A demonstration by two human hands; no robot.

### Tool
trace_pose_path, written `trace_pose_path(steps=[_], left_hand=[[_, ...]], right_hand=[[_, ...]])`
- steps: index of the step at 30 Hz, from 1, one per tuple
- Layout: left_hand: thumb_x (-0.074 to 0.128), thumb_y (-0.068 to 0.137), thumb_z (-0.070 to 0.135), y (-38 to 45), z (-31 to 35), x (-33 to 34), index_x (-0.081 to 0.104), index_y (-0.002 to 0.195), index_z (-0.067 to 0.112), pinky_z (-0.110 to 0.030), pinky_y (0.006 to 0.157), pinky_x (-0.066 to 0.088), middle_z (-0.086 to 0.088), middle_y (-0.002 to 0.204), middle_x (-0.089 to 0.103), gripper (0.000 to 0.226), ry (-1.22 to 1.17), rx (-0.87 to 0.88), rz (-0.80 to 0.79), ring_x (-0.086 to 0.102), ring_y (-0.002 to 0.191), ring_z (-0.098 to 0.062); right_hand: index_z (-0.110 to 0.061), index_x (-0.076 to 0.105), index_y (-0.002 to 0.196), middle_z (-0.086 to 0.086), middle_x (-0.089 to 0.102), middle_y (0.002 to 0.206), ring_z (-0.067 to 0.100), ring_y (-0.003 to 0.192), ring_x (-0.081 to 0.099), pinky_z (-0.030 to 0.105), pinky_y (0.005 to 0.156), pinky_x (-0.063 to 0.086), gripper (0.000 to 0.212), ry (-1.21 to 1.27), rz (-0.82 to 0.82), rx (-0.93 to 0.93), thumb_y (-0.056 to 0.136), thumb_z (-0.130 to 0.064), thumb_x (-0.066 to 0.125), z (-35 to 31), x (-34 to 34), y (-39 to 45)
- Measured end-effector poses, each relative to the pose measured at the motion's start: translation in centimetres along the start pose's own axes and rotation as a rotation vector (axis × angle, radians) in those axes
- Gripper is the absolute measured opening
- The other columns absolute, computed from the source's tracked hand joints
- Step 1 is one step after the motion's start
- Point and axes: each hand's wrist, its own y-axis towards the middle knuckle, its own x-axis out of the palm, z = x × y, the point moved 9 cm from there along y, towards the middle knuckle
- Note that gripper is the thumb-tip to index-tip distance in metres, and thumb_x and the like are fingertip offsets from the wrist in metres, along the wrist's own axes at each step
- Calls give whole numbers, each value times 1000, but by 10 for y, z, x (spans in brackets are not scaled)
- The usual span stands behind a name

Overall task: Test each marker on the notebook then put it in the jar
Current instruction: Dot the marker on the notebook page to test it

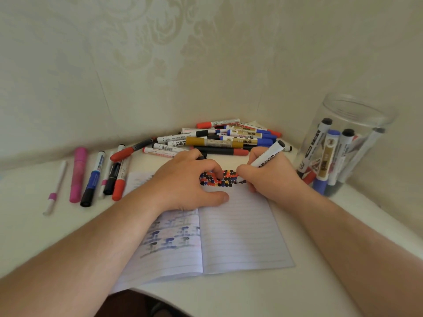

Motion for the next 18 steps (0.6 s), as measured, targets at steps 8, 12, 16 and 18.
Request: trace_pose_path(steps=[8, 12, 16, 18], left_hand=[[48, 54, 92, 1, -1, 0, 55, 111, 60, -37, 90, 48, 18, 100, 40, 66, 4, -19, -12, 42, 104, -10], [48, 54, 93, -1, -1, 0, 55, 111, 61, -36, 89, 48, 18, 99, 40, 65, 6, -17, -16, 42, 103, -9], [48, 54, 92, -2, 2, -2, 55, 111, 60, -36, 90, 48, 18, 100, 40, 66, -5, -18, -20, 42, 103, -9], [47, 54, 92, -3, 2, -3, 55, 111, 60, -36, 90, 48, 18, 100, 39, 66, -6, -20, -22, 42, 104, -9]], right_hand=[[-19, 52, 65, 11, 59, 62, 17, 57, 55, 37, 55, 44, 29, -42, 0, -22, 81, -21, 76, -2, 4, 1], [-19, 54, 68, 12, 63, 62, 16, 54, 58, 38, 56, 49, 27, -13, 4, -5, 84, -20, 75, 1, 2, 2], [-16, 57, 70, 14, 70, 67, 13, 53, 58, 35, 57, 51, 26, -24, -21, -10, 85, -22, 77, 0, 4, 0], [-15, 56, 70, 15, 69, 65, 11, 50, 56, 33, 55, 48, 26, -19, -35, -10, 84, -20, 77, -1, 5, 0]])
